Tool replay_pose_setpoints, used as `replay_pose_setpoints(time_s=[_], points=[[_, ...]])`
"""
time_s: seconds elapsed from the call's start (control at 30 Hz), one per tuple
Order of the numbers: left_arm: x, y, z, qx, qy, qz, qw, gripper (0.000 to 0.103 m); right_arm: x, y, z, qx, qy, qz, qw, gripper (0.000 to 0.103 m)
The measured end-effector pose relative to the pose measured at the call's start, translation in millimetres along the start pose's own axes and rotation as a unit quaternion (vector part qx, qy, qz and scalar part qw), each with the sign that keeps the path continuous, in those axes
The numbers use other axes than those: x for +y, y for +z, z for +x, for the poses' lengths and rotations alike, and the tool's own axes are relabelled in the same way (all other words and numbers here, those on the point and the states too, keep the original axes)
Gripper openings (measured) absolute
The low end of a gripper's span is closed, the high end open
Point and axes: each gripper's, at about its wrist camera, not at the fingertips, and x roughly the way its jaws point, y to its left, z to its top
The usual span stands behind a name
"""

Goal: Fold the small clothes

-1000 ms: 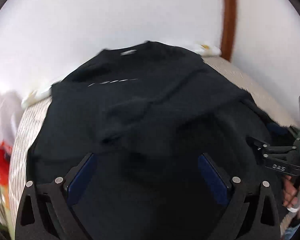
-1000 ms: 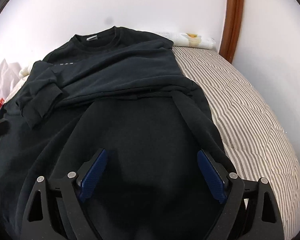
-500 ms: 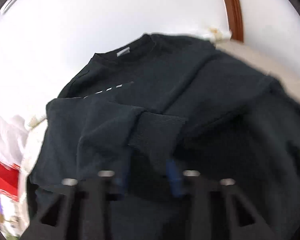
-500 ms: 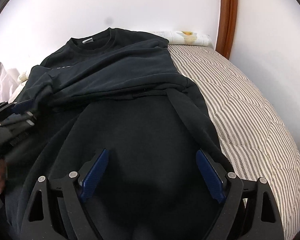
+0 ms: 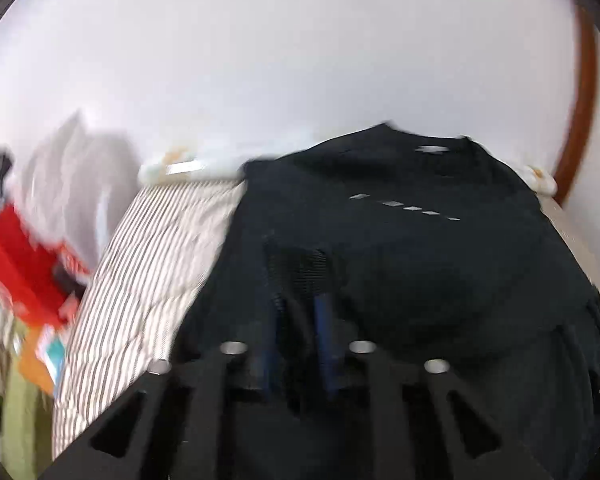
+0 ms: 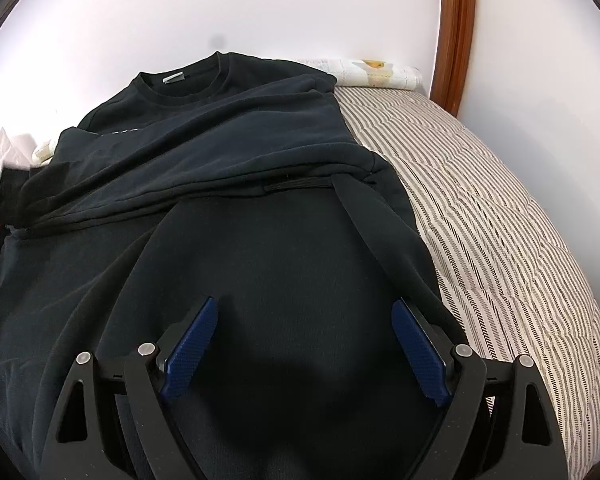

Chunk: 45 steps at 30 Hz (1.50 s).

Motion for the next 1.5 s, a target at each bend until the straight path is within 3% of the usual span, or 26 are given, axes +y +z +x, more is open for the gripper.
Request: replay_pose_setpoints(time_s=[0.03, 0.07, 0.23, 0.4, 0.47, 0.5, 0.53, 0.63, 0.73, 0.8, 0.87, 1.03, 1.17, 1.27, 1.5], points=[[8.4, -1.8, 2.1, 0.003, -0.003, -0.01, 0.9999, 0.051, 0.0, 0.1, 0.2, 0.0, 0.0, 0.0, 1.0, 0.088], [21.1, -4.5, 5.8, 0.009, -0.015, -0.026, 0.9995, 0.056, 0.1, 0.2, 0.2, 0.0, -0.001, 0.0, 1.0, 0.088], [49.4, -10.1, 24.8, 0.038, -0.08, -0.066, 0.9939, 0.058, 3.2, 0.3, 1.4, 0.005, -0.01, -0.006, 1.0, 0.088], [41.1, -12.4, 52.4, 0.056, -0.074, -0.06, 0.9939, 0.058, 3.5, 0.3, 1.6, 0.008, -0.012, -0.007, 1.0, 0.088], [33.7, -11.0, 53.3, 0.042, -0.067, -0.057, 0.9952, 0.043, 3.9, 0.7, 2.5, 0.011, -0.013, -0.008, 1.0, 0.088], [29.6, -9.4, 52.3, 0.039, -0.072, -0.052, 0.9953, 0.016, 4.1, 0.6, 2.6, 0.012, -0.013, -0.008, 1.0, 0.088], [24.0, -7.5, 50.1, 0.034, -0.061, -0.036, 0.9969, 0.012, 4.1, 0.8, 3.0, 0.013, -0.013, -0.008, 1.0, 0.088], [20.0, 0.1, 35.4, -0.002, -0.052, -0.016, 0.9985, 0.01, 4.4, 1.2, 3.3, 0.013, -0.014, -0.009, 1.0, 0.088], [30.9, 17.3, 17.2, -0.041, -0.058, -0.033, 0.9969, 0.01, 4.9, 1.8, 2.4, 0.013, -0.013, -0.011, 1.0, 0.088], [34.5, 22.3, 17.1, -0.052, -0.044, -0.038, 0.997, 0.01, 5.7, 3.3, -0.3, 0.013, -0.009, -0.017, 1.0, 0.088], [31.9, 21.9, 30.0, -0.035, -0.01, -0.022, 0.9991, 0.01, 4.6, 8.1, -4.1, 0.016, 0.0, -0.014, 1.0, 0.088], [32.1, 5.3, 56.7, 0.032, 0.011, -0.007, 0.9994, 0.015, -8.3, 14.7, -17.5, -0.002, -0.018, 0.0, 1.0, 0.088], [35.4, -0.4, 52.2, 0.034, 0.021, -0.002, 0.9992, 0.016, -26.3, 10.0, -31.7, -0.022, -0.029, 0.017, 0.999, 0.088], [40.8, -5.4, 41.2, 0.039, 0.005, -0.014, 0.9991, 0.018, -33.2, 4.7, -49.1, -0.052, -0.074, 0.001, 0.996, 0.088], [49.7, -32.2, -1.8, 0.033, 0.007, -0.019, 0.9993, 0.018, -61.1, -15.7, -73.0, -0.064, -0.074, 0.014, 0.995, 0.088]])
